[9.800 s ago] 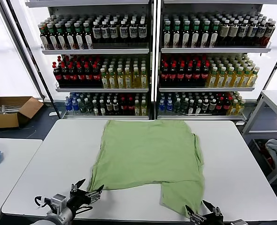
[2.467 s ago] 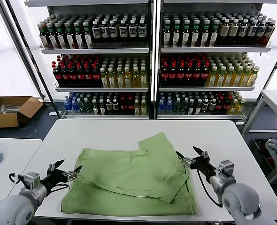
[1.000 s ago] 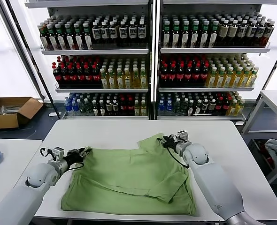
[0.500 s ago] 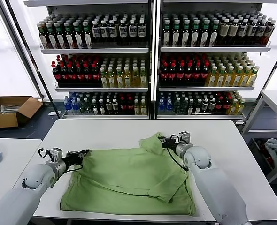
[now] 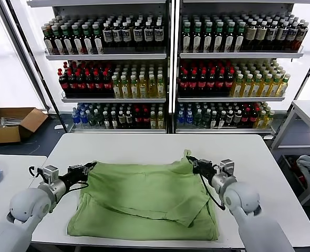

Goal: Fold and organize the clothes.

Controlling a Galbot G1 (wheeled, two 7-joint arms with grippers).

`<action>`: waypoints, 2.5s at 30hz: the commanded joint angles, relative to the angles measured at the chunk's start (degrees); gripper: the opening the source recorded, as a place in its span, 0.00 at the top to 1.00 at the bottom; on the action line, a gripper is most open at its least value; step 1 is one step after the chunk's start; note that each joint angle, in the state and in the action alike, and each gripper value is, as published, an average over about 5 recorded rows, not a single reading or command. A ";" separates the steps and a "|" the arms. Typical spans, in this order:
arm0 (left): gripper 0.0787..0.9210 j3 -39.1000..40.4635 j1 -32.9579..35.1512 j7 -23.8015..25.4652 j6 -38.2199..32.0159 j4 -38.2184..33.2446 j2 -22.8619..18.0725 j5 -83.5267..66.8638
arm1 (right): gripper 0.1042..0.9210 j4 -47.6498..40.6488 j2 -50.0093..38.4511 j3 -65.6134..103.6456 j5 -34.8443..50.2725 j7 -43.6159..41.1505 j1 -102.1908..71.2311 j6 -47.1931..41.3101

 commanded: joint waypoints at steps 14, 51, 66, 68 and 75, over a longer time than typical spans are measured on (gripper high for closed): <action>0.99 -19.40 34.43 1.00 -1.97 -18.94 -6.14 8.86 | 1.00 20.90 6.34 13.19 -6.16 -2.84 -38.56 6.75; 0.12 -6.41 30.32 -27.76 -3.14 -16.46 -24.68 8.54 | 0.12 7.85 2.08 32.19 5.91 -8.23 -29.94 23.72; 0.32 -3.88 33.24 -24.98 -4.72 -15.85 -25.94 11.98 | 0.12 8.11 1.24 31.68 7.51 -9.02 -29.15 23.59; 0.39 -3.61 33.47 -24.34 -5.17 -15.81 -26.11 12.40 | 0.12 8.42 1.38 31.63 7.98 -9.44 -29.25 23.55; 0.62 -5.38 31.69 -23.54 -6.36 -16.41 -24.45 12.11 | 0.12 8.84 1.49 31.37 8.10 -9.66 -29.41 23.46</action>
